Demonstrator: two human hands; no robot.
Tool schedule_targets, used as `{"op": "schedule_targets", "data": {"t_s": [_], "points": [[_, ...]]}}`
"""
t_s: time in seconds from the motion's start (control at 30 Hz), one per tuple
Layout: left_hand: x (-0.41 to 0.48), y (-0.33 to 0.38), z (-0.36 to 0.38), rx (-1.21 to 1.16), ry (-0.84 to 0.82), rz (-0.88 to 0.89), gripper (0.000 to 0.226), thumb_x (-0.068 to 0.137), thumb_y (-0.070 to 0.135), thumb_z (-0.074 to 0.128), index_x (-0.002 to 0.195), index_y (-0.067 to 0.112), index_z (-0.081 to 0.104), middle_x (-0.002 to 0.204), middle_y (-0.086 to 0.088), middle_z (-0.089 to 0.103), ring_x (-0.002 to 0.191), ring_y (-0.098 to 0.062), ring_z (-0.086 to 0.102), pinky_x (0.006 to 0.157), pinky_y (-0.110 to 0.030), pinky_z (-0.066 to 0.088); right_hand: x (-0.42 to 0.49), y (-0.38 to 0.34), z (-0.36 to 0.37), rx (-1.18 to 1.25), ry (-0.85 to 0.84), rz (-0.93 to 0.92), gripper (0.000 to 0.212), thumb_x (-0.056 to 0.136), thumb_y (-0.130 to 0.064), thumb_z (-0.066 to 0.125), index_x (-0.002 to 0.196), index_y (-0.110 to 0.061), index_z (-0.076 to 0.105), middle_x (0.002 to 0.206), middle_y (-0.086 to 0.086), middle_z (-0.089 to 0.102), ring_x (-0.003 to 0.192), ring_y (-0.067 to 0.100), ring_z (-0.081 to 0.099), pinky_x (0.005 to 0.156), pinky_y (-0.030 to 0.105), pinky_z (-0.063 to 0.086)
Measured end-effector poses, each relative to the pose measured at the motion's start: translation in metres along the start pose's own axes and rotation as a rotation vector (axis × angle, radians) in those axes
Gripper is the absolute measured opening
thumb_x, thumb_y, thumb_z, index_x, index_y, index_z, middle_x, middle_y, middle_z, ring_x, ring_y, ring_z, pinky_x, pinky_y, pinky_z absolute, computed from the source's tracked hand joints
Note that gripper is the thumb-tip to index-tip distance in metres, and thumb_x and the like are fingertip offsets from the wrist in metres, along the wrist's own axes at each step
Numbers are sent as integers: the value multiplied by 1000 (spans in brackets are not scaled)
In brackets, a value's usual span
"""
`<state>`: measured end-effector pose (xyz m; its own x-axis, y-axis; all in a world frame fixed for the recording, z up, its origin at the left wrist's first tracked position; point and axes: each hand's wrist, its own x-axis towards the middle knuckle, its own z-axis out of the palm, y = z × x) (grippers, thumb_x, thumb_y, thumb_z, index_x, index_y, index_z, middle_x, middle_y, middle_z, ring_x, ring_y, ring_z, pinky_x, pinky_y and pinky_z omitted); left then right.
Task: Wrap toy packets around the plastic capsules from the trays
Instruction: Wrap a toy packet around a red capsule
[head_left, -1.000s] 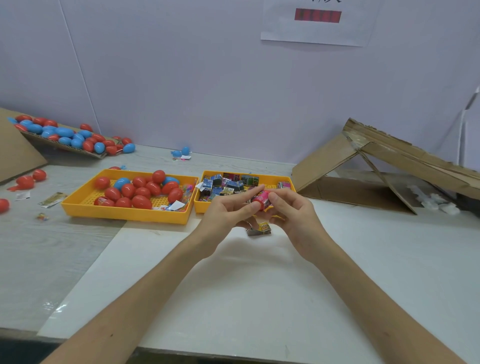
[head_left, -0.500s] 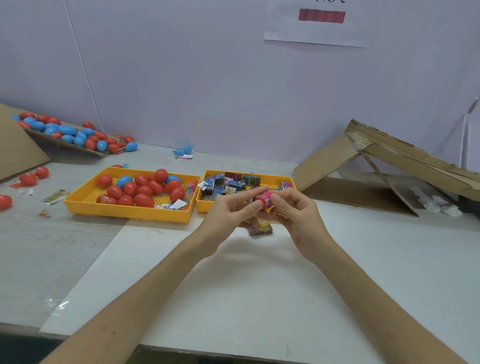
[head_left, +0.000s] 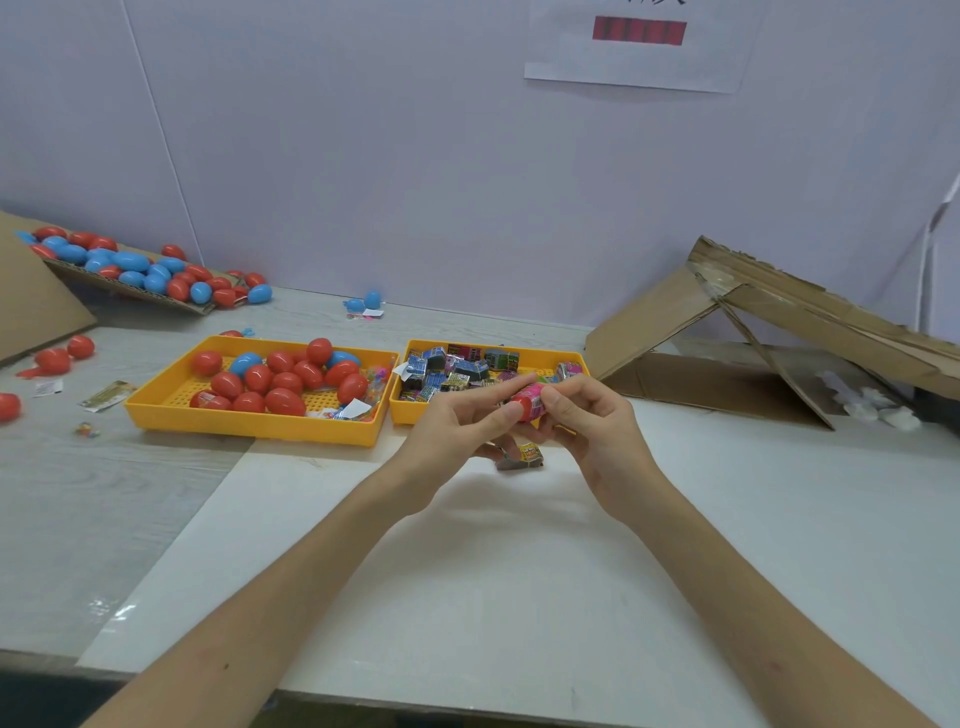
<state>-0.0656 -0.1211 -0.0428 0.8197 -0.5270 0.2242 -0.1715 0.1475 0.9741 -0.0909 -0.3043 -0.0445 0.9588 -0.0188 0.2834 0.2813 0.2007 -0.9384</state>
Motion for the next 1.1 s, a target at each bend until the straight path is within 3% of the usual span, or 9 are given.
{"op": "schedule_targets", "data": {"t_s": [0.2, 0.33, 0.53, 0.9, 1.1], "points": [[0, 1, 0, -39, -22, -10, 38, 90, 36, 60, 128, 32, 64, 96, -12, 77, 77, -21, 66, 73, -27, 57, 0, 1, 1, -18, 6, -8, 21, 86, -25, 68, 83, -5, 64, 73, 7, 67, 69, 20, 64, 72, 35, 58], [1, 1, 0, -79, -19, -37, 38, 92, 38, 58, 128, 26, 65, 97, -13, 76, 78, -22, 68, 74, -28, 57, 1, 4, 2, -26, 1, 8, 29, 82, -32, 73, 89, -5, 65, 84, 15, 69, 77, 28, 63, 86, 49, 58], [0, 0, -1, -84, -61, -62, 35, 96, 36, 54, 127, 24, 65, 97, -14, 75, 80, -23, 67, 78, -34, 56, 1, 1, -2, -9, -31, 26, 18, 87, -20, 69, 75, -11, 59, 77, 18, 64, 70, 27, 61, 75, 38, 57], [0, 0, -1, -124, -89, -87, 37, 99, 34, 51, 130, 18, 62, 97, -14, 75, 78, -22, 65, 76, -33, 55, 1, 0, -1, -10, 10, 12, 22, 84, -25, 70, 69, -13, 58, 63, 8, 58, 59, 20, 55, 69, 34, 55], [0, 1, -1, -157, -83, -70, 32, 96, 34, 53, 124, 23, 65, 94, -11, 76, 75, -20, 66, 73, -29, 57, -1, -1, 2, -45, -6, 20, 24, 86, -27, 69, 91, -5, 61, 75, 7, 65, 63, 17, 58, 74, 37, 57]]}}
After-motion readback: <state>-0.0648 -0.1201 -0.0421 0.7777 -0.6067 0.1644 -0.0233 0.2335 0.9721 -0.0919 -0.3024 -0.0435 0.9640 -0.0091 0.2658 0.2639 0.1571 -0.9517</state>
